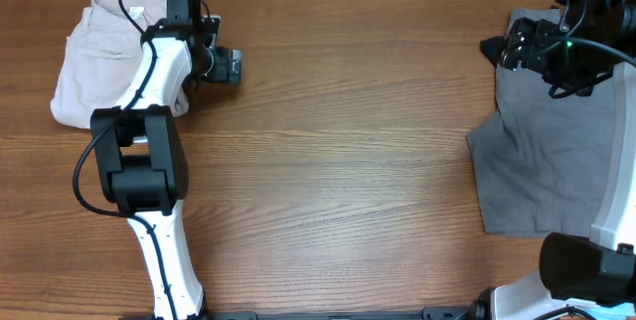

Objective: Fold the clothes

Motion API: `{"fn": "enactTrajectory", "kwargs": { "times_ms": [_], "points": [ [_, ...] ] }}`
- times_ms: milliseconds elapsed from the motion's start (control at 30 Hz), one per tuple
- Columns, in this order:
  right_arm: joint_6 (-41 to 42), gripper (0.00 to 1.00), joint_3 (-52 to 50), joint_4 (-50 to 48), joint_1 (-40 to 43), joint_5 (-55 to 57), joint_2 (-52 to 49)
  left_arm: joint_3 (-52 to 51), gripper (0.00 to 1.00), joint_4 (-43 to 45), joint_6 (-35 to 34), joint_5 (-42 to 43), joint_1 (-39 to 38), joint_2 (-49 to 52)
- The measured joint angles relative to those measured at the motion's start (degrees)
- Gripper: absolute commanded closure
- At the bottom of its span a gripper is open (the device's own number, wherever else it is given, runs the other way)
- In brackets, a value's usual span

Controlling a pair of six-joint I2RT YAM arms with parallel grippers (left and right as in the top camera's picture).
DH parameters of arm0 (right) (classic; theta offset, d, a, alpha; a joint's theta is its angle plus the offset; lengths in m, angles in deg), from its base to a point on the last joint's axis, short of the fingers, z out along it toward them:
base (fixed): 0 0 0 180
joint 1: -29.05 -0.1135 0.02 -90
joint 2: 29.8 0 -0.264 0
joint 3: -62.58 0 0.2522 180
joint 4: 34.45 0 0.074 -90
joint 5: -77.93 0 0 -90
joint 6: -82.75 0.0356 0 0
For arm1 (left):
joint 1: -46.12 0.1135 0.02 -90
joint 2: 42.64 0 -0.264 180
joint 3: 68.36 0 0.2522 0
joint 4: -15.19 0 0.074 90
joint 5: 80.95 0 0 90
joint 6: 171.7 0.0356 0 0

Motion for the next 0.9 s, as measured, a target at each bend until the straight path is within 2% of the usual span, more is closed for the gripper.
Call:
{"fn": "enactTrajectory", "kwargs": {
  "times_ms": [667,900],
  "points": [
    [-0.02,0.1,0.0,0.79,0.0,-0.07,-0.02,-1.25,0.0,-0.28,-1.6,-1.18,8.07,0.0],
    [-0.04,0.09,0.0,0.81,0.0,-0.04,0.0,-1.49,0.0,5.9,0.33,1.46,8.04,0.0]
  ]
}}
